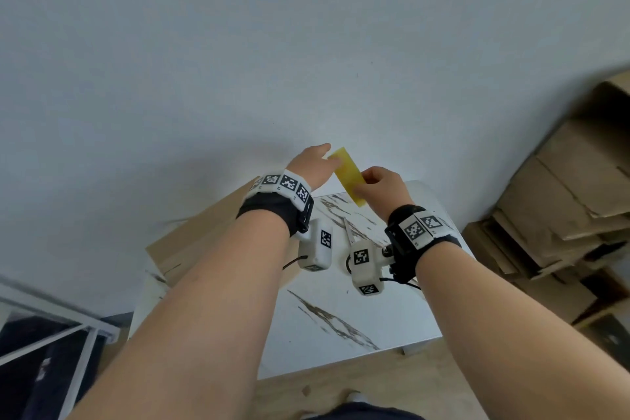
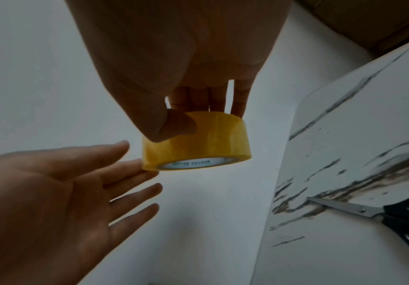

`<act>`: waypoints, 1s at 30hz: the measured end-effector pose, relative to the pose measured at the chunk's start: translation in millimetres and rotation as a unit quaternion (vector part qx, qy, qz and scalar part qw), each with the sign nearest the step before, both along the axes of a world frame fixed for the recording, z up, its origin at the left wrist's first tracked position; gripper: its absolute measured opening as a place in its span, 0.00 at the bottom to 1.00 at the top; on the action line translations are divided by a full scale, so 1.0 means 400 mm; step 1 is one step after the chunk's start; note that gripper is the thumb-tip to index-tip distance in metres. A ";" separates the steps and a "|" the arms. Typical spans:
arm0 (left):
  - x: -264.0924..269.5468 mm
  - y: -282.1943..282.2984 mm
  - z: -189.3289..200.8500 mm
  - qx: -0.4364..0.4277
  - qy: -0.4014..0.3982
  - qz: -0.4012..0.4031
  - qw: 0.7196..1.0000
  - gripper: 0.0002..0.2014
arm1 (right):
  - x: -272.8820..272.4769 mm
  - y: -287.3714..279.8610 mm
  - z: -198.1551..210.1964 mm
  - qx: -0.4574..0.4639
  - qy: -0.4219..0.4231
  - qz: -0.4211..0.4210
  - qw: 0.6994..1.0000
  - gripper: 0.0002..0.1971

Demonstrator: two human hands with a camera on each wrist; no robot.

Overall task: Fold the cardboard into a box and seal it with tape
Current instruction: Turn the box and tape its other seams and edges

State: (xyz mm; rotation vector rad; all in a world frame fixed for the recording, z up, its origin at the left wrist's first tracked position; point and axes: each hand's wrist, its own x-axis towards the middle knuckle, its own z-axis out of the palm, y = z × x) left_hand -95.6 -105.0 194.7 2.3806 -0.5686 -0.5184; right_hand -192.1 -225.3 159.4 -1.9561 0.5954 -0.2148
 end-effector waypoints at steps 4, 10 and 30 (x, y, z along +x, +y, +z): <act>-0.011 0.012 -0.003 0.001 -0.055 -0.014 0.998 0.28 | -0.001 0.013 0.018 0.003 -0.013 -0.004 1.000 0.09; -0.034 0.019 -0.002 0.005 -0.159 -0.014 0.987 0.22 | 0.001 0.028 0.024 -0.001 -0.010 -0.021 1.000 0.09; -0.035 0.027 0.029 -0.048 -0.229 0.028 0.972 0.26 | -0.006 0.014 0.056 0.053 -0.039 -0.036 0.997 0.07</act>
